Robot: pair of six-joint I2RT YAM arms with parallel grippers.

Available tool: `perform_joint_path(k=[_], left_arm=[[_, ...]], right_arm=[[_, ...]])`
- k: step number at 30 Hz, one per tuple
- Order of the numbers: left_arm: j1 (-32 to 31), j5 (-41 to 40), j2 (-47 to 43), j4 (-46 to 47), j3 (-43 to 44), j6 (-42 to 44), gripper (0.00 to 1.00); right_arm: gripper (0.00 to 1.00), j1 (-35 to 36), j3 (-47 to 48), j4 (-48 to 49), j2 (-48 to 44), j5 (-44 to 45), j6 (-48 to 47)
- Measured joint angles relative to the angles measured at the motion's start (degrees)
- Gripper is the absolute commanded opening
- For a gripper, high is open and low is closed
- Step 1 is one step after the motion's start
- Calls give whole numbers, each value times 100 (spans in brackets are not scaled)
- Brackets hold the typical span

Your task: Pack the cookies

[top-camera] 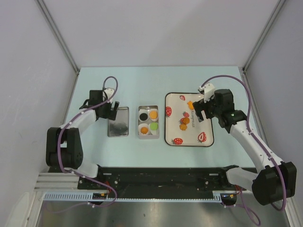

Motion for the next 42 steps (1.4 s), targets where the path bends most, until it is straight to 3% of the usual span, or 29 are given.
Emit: perform_joint_path(k=[9,32,38,42], left_arm=[[160,48,726,-404,258,227,64],[492,713,1443,-761,822,372,29],[490,890,1506,-820,890,417,11],[501,986,1513,-809,911,396,4]], right_arm=[[95,9,0,-52,125,48,52],[95,9,0,-105,127,37,44],[95,9,0,-105,127,37,42],[94,9,0,-105,127,24,31]])
